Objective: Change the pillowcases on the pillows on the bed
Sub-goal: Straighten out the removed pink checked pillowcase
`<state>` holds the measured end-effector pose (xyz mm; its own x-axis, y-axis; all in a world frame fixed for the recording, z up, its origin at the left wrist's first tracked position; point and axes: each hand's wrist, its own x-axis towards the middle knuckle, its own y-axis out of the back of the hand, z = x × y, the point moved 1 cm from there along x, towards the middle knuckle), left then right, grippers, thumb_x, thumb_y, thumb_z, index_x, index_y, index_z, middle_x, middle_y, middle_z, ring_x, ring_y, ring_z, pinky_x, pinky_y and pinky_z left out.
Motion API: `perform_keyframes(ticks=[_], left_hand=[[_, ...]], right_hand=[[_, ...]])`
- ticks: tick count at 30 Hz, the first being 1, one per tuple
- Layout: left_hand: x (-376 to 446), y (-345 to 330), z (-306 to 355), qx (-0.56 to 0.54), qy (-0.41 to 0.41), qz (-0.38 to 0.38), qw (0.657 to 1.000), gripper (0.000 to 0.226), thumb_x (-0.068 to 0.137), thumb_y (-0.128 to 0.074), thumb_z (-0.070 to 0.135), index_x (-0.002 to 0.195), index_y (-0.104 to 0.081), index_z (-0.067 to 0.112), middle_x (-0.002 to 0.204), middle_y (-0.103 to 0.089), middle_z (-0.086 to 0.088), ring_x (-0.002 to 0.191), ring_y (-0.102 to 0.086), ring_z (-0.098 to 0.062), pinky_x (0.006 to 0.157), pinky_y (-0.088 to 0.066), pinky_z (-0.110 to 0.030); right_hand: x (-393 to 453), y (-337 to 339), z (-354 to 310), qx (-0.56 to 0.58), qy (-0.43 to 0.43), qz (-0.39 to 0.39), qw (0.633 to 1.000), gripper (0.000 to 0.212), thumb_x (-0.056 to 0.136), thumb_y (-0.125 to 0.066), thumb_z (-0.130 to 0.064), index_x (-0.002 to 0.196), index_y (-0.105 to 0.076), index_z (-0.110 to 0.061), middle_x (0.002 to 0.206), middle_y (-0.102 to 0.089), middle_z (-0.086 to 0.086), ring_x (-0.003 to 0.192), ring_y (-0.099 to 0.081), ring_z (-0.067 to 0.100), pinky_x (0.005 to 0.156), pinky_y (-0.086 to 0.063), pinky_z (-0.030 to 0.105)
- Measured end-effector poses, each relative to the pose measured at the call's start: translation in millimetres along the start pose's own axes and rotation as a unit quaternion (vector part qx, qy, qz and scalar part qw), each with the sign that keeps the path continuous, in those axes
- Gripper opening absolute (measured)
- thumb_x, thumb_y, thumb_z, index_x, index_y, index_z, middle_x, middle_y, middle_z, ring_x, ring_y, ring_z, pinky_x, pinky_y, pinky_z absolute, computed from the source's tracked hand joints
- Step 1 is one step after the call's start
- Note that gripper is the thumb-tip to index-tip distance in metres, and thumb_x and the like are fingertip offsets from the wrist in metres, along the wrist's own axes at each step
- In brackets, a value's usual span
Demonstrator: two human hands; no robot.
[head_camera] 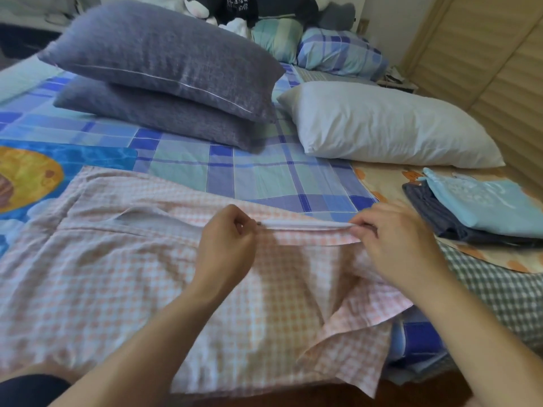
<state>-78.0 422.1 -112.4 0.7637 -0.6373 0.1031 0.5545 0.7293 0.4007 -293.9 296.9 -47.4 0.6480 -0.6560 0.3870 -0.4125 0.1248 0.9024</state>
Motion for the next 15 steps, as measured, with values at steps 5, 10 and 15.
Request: perform_keyframes(ticks=[5,10,15], left_hand=[[31,31,-26,0.107,0.016,0.079,0.991,0.013,0.09,-0.054,0.02,0.079,-0.059,0.021,0.084,-0.065,0.003,0.08,-0.058,-0.022,0.069,-0.043,-0.035],[54,90,-48,0.192,0.054,0.14,0.97,0.009,0.086,-0.054,0.019,0.081,-0.062,0.02,0.087,-0.067,-0.005,0.089,-0.059,-0.032,0.075,-0.049,-0.041],[66,143,-79,0.299,0.112,0.152,0.935,0.012,0.082,-0.056,0.017,0.088,-0.065,0.014,0.104,-0.065,-0.02,0.105,-0.057,-0.044,0.087,-0.047,-0.046]], right_hand=[[13,-15,43,-0.083,-0.16,-0.058,0.982,0.008,0.09,-0.071,-0.022,0.083,-0.074,-0.022,0.087,-0.054,-0.003,0.089,-0.041,0.023,0.074,-0.032,0.033],[20,-33,43,-0.19,-0.189,-0.111,0.957,0.01,0.091,-0.066,-0.02,0.087,-0.073,-0.027,0.099,-0.064,0.002,0.101,-0.055,0.03,0.073,-0.043,0.032],[9,-49,31,-0.248,-0.16,-0.181,0.938,0.022,0.089,-0.056,-0.008,0.103,-0.068,-0.019,0.103,-0.062,0.006,0.109,-0.053,0.033,0.081,-0.046,0.036]])
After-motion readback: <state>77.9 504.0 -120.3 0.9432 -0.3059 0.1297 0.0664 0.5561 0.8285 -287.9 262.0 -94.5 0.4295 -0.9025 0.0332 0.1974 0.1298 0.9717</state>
